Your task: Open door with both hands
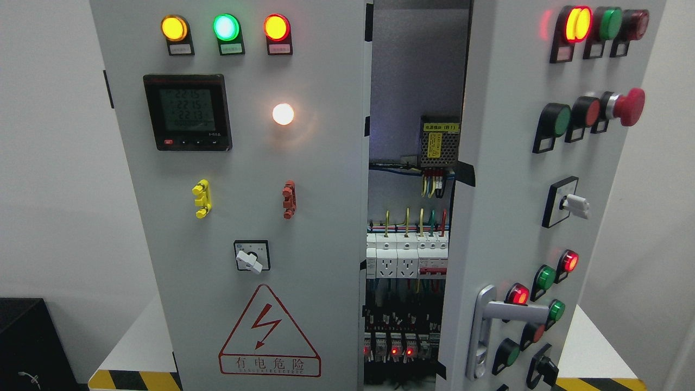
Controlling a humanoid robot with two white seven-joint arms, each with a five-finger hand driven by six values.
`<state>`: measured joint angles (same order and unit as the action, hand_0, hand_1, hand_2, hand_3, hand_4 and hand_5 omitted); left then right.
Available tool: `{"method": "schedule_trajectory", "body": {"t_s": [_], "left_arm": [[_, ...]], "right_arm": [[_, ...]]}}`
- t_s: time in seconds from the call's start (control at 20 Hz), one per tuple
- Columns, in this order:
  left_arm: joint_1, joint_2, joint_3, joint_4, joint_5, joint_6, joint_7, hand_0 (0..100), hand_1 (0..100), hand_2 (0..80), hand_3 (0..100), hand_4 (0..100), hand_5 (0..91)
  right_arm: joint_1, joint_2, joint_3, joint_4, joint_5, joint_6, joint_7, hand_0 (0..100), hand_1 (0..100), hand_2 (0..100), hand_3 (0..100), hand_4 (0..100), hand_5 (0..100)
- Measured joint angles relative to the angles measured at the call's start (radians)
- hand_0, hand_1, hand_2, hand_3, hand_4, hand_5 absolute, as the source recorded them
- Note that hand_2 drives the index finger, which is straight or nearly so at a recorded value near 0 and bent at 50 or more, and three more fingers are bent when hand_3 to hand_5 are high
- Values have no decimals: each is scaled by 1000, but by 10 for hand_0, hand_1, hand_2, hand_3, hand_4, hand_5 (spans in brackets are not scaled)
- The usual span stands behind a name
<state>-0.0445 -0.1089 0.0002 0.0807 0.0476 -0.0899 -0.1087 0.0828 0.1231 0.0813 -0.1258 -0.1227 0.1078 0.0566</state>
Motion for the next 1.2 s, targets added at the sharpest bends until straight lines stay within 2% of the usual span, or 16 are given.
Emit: {"method": "schedule_trajectory", "body": {"t_s": [0.4, 0.5, 0.55, 0.65, 0.75, 0.85, 1.05, 1.2], "left_arm": [[1, 2, 0, -5, 3, -1, -11, 0, 0, 0, 0, 0, 0], [20, 19, 2, -41, 25, -3, -71, 0, 0, 0, 0, 0, 0], [48, 34, 7, -77, 56, -11, -131, 0, 0, 0, 0, 0, 0], [137, 83, 22, -191, 164, -11, -276, 0, 0, 0, 0, 0, 0], [242, 163, 51, -327, 309, -9, -415, 0, 0, 0, 0, 0, 0], [335, 265, 94, -468, 477, -7, -540, 0, 0, 0, 0, 0, 0], [488, 508, 216, -704, 831, 0, -746, 0, 0, 0, 0, 0, 0], [552, 676, 310, -839, 1013, 0, -928, 0, 0, 0, 0, 0, 0]], "right_arm": [[0, 0, 0, 0, 0, 0, 0, 0, 0, 0, 0, 0, 0], [0, 0, 0, 0, 0, 0, 0, 0, 0, 0, 0, 0, 0], [0, 0, 0, 0, 0, 0, 0, 0, 0, 0, 0, 0, 0], [0, 0, 0, -1, 0, -1, 0, 0, 0, 0, 0, 0, 0], [0, 0, 0, 0, 0, -1, 0, 0, 0, 0, 0, 0, 0], [0, 0, 0, 0, 0, -1, 0, 0, 0, 0, 0, 0, 0], [0, 0, 0, 0, 0, -1, 0, 0, 0, 0, 0, 0, 0], [0, 0, 0, 0, 0, -1, 0, 0, 0, 0, 0, 0, 0]]}}
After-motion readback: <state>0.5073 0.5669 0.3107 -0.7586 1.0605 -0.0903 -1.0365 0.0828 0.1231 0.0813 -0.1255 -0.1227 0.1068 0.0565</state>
